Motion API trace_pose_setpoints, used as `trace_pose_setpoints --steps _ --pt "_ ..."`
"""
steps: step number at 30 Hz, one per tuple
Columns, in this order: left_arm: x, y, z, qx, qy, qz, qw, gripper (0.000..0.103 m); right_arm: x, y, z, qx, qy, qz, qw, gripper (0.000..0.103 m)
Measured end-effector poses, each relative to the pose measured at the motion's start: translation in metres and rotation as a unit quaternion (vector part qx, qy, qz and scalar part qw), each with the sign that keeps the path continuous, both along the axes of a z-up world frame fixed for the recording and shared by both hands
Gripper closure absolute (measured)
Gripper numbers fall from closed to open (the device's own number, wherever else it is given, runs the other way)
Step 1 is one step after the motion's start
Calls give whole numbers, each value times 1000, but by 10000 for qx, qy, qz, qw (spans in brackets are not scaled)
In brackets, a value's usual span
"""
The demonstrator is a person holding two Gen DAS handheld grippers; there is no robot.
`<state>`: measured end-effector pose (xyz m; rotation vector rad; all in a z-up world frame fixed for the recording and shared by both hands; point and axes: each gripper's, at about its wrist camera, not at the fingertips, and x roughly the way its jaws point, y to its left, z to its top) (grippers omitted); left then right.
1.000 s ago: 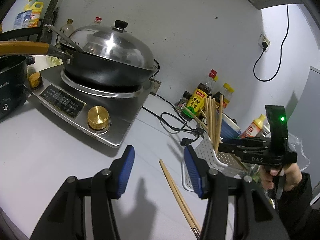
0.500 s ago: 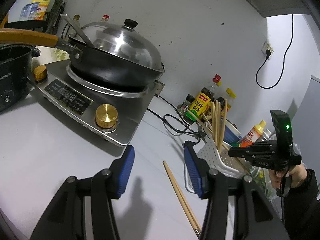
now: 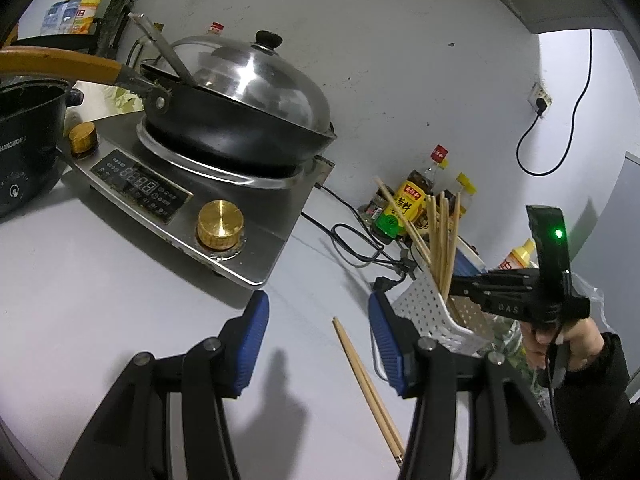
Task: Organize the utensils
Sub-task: 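Lower the chopstick into the holder and open the right tool, then move the right tool back to the chopstick pile and pinch one chopstick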
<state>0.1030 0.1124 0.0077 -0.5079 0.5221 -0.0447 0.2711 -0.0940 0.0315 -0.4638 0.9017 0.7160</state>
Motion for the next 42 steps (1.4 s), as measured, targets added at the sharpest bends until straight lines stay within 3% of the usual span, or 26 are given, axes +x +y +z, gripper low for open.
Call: trace_pose_setpoints --steps 9,20,24,35,39,42 --pt "4 -13 -1 65 44 -174 9998 51 -10 -16 -21 -73 162 -155 9997 97" --pt "-14 -26 12 232 -44 -172 9996 51 -23 -19 -18 -433 66 -58 9990 95" --pt "-23 -31 18 306 -85 -209 9993 51 -32 -26 -8 -322 -65 -99 9994 86" --pt "-42 -42 14 458 -30 -344 9984 48 -81 -49 20 118 -520 -327 9980 85" --pt "-48 -44 2 474 131 -363 9981 46 -111 -53 25 428 -584 -293 9969 66" --pt "-53 -44 -8 494 239 -379 9978 45 -130 -48 16 520 -560 -231 9968 66"
